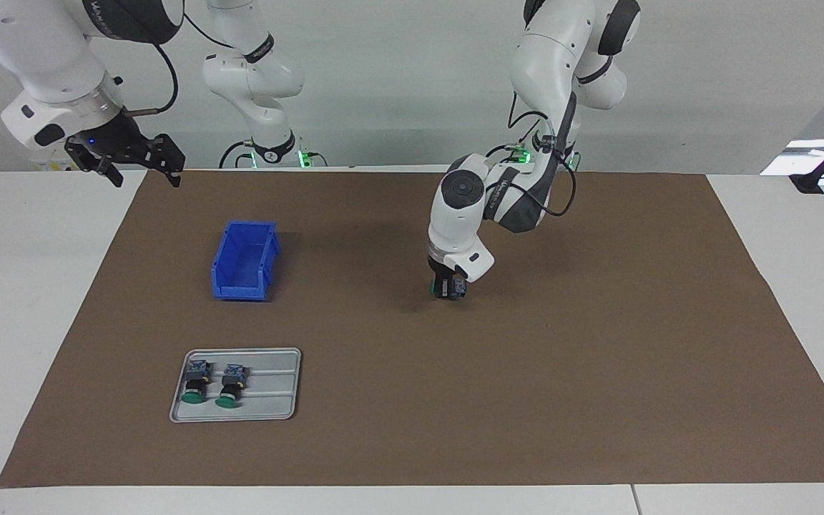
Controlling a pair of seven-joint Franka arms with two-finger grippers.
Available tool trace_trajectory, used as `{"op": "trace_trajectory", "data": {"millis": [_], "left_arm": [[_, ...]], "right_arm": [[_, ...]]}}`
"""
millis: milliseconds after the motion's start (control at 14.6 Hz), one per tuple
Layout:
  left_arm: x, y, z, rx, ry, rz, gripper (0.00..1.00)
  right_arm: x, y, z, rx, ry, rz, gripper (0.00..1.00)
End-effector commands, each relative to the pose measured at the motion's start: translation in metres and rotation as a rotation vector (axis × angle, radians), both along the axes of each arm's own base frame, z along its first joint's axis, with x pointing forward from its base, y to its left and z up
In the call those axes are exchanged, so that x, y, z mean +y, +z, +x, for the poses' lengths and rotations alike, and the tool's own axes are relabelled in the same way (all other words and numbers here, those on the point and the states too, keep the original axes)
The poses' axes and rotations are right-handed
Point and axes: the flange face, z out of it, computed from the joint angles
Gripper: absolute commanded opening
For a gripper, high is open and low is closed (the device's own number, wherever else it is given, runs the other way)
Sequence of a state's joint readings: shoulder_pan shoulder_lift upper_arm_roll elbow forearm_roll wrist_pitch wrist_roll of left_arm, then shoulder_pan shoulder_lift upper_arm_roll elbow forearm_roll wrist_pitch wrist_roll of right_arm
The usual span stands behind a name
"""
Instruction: Place and press button with both arms
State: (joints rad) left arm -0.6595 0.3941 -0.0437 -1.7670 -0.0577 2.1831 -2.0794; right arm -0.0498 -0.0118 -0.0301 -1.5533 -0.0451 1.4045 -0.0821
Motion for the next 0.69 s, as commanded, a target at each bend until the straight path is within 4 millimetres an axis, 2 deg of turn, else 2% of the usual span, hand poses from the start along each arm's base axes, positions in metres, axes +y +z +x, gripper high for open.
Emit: {"op": "trace_trajectory", "data": {"millis": [0,275,344,481,618], "left_arm": [[0.036,0.045,0.008,-0.05,-0.011,-0.028,0.01],[0.068,0.057,0.025,-0.021,0.032,-0.108,0.01],[0.076,0.059,0.022,-0.007,0.02,-0.138,0.01],[0.105,0.056,0.033,0.013,-0.004,-0.196,0.01],[0.126,0.055,0.044,0.023,-0.013,-0.237,0.01]], "right_arm": [[-0.001,-0.001,-0.004,-0.003,0.017,0.018,0.99],[-0.001,-0.001,-0.004,-0.003,0.017,0.018,0.99],[-0.001,-0.001,-0.004,-0.003,0.017,0.018,0.99],[-0.001,-0.001,-0.004,-0.003,0.015,0.017,0.99],[-0.001,-0.001,-0.004,-0.003,0.017,0.018,0.99]]}}
